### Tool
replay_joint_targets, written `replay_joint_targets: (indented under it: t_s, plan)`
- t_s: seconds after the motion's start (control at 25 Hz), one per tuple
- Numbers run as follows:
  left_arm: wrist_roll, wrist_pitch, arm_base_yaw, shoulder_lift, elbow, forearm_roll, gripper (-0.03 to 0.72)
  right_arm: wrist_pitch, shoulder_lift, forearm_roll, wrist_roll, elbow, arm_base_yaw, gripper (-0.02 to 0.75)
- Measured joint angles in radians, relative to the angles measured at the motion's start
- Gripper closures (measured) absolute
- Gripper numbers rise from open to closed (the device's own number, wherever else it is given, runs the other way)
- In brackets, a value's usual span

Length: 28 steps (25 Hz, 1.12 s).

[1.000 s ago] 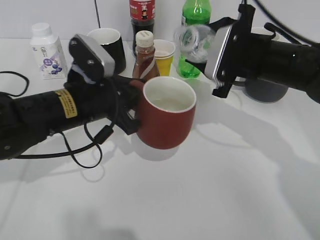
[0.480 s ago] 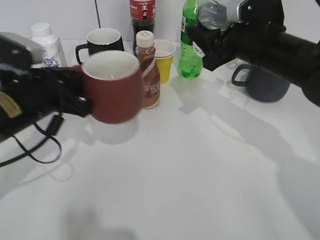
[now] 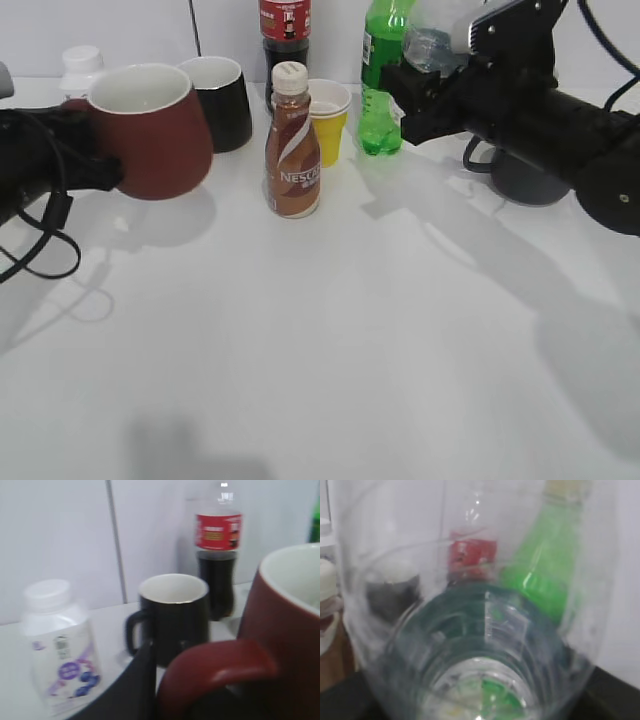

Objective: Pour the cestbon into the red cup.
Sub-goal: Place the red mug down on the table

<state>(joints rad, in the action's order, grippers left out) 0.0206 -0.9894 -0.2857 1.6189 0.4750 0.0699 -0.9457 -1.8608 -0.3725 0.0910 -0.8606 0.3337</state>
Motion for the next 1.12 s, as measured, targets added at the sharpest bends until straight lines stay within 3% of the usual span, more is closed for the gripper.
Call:
replay_joint_targets:
  t_s: [0.24,0.64,1.12]
  plan:
    - [-0.037,-0.023,0.047,0.127,0.083,-0.013,0.61,0.005,-0.033,0.051,0.002,-0.012,0.0,0.275]
    - [-0.098,-0.075,0.053,0.384,0.264,-0.051,0.61,0.005,-0.034,0.056,0.002,-0.013,0.0,0.275]
    - [-0.114,-0.086,0.053,0.461,0.31,-0.099,0.611,0.006,-0.034,0.054,0.002,-0.013,0.0,0.275]
